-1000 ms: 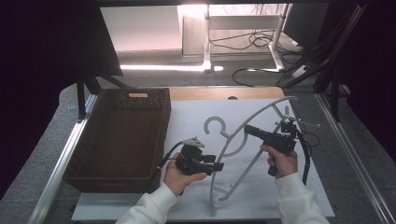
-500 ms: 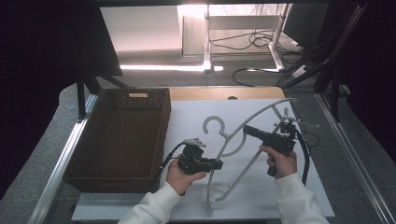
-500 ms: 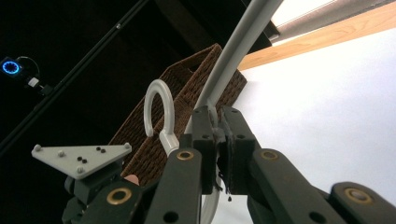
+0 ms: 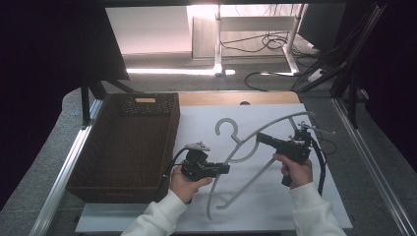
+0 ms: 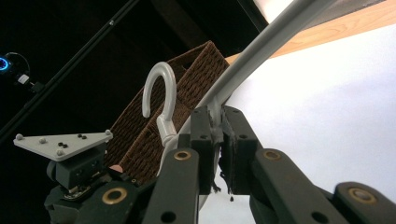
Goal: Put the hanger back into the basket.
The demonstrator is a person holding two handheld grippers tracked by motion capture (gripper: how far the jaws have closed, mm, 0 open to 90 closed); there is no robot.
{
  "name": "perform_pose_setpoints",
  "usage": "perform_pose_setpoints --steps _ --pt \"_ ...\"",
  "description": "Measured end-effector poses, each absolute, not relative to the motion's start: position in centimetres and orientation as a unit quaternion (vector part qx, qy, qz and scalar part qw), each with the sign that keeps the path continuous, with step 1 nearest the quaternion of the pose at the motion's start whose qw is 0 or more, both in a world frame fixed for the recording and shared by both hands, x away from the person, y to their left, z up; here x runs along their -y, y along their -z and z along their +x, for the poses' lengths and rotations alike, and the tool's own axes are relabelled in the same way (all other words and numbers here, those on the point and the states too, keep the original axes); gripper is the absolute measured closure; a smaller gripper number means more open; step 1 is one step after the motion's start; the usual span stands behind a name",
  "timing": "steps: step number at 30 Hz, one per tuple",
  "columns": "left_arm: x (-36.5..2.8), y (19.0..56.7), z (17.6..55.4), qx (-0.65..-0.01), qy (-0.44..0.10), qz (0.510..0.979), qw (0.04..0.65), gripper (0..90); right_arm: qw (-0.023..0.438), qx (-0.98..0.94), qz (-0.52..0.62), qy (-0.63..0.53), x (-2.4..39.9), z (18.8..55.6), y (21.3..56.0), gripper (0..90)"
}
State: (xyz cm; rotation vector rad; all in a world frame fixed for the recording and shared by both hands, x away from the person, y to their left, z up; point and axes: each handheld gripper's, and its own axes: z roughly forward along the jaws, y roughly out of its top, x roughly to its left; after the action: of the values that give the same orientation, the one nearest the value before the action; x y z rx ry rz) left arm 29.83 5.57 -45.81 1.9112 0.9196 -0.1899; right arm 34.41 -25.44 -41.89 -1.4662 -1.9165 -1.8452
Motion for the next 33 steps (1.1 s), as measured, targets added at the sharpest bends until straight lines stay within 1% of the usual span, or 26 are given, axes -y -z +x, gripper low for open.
perform_pose_setpoints --steps 15,18,19,21,22,24,25,26,29,33 --pt "-7.1 45.2 30.1 -0.392 0.073 0.767 0.503 82.1 0.054 0.641 -0.479 0.598 25.3 34.5 42.3 83.3" --pt "-7.4 45.1 30.1 -0.395 0.071 0.765 0.504 82.1 0.056 0.640 -0.477 0.600 25.2 34.5 42.3 79.2" --pt "-7.5 45.1 30.2 -0.396 0.068 0.764 0.504 82.1 0.058 0.637 -0.471 0.607 25.4 34.3 42.0 75.3" --pt "-7.8 45.0 30.2 -0.398 0.066 0.763 0.505 82.1 0.058 0.636 -0.470 0.609 25.4 34.2 41.9 73.5" --pt "-7.9 45.0 30.2 -0.400 0.064 0.761 0.506 82.2 0.047 0.639 -0.461 0.614 25.7 33.8 41.4 68.7" --pt "-8.2 44.9 30.2 -0.400 0.059 0.761 0.507 82.2 0.041 0.641 -0.458 0.614 25.8 33.7 41.2 66.9" --pt "-8.3 44.8 30.1 -0.403 0.058 0.759 0.507 82.2 0.021 0.653 -0.447 0.611 26.0 33.1 40.6 63.0" --pt "-8.4 44.7 30.1 -0.403 0.056 0.759 0.508 82.2 0.021 0.653 -0.447 0.611 26.0 33.1 40.6 63.0" --pt "-8.9 44.5 30.1 -0.405 0.051 0.757 0.510 82.2 0.003 0.666 -0.433 0.607 26.5 32.1 40.0 57.8" --pt "-9.6 44.0 30.0 -0.407 0.041 0.754 0.514 82.2 0.000 0.675 -0.421 0.606 27.5 30.9 39.8 54.4"
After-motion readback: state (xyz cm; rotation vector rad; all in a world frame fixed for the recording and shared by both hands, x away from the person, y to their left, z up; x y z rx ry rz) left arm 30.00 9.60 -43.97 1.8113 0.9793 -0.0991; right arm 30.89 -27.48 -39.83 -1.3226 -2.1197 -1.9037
